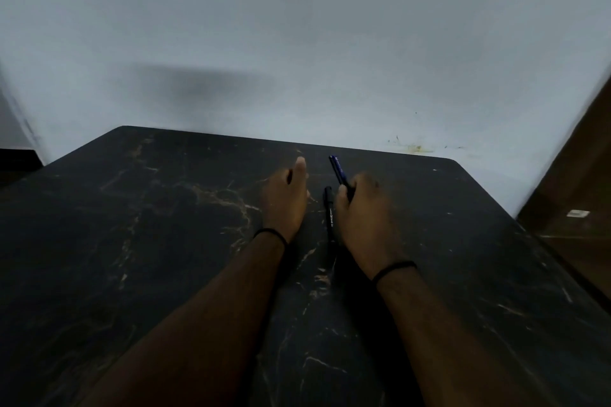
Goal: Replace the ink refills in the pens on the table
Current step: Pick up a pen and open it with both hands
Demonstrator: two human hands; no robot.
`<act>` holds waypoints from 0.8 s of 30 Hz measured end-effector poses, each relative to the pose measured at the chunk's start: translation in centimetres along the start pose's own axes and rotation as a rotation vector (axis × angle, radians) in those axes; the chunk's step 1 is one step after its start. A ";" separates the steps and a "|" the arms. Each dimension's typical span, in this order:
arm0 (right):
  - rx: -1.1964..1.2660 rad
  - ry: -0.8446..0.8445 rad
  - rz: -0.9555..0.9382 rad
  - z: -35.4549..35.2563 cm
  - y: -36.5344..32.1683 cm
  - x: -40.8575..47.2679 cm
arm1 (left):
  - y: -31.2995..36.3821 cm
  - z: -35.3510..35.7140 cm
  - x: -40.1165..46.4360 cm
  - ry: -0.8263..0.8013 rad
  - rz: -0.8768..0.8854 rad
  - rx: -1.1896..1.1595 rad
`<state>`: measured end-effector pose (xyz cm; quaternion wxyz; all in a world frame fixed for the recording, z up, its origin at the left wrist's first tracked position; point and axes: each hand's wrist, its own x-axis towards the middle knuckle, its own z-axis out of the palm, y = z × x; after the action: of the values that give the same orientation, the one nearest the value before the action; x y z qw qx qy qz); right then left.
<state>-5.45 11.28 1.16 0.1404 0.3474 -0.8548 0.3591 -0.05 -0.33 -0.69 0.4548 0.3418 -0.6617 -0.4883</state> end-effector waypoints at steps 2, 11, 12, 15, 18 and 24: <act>-0.004 -0.021 -0.108 0.3 -0.5 -0.7 | 0.4 -0.2 -0.4 -0.013 -0.011 -0.102; -0.044 -0.191 -0.200 0.9 -1.1 -1.6 | 0.4 -0.4 -0.5 -0.055 0.038 -0.133; -0.062 -0.185 -0.190 0.8 -1.1 -1.6 | 0.3 -0.3 -0.5 -0.066 0.048 -0.112; -0.113 -0.157 -0.172 0.4 -1.3 -1.8 | 0.4 -0.2 -0.5 -0.075 0.041 -0.087; -0.118 -0.181 -0.151 0.0 -1.9 -1.8 | 0.5 -0.4 -0.7 -0.060 0.055 -0.129; -0.086 -0.210 -0.088 -0.6 -2.7 -1.9 | 0.7 -0.7 -0.7 -0.055 0.045 -0.121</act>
<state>-2.22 11.28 2.11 0.0803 0.4140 -0.8634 0.2770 0.90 0.27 -0.14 0.4671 0.2854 -0.6506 -0.5264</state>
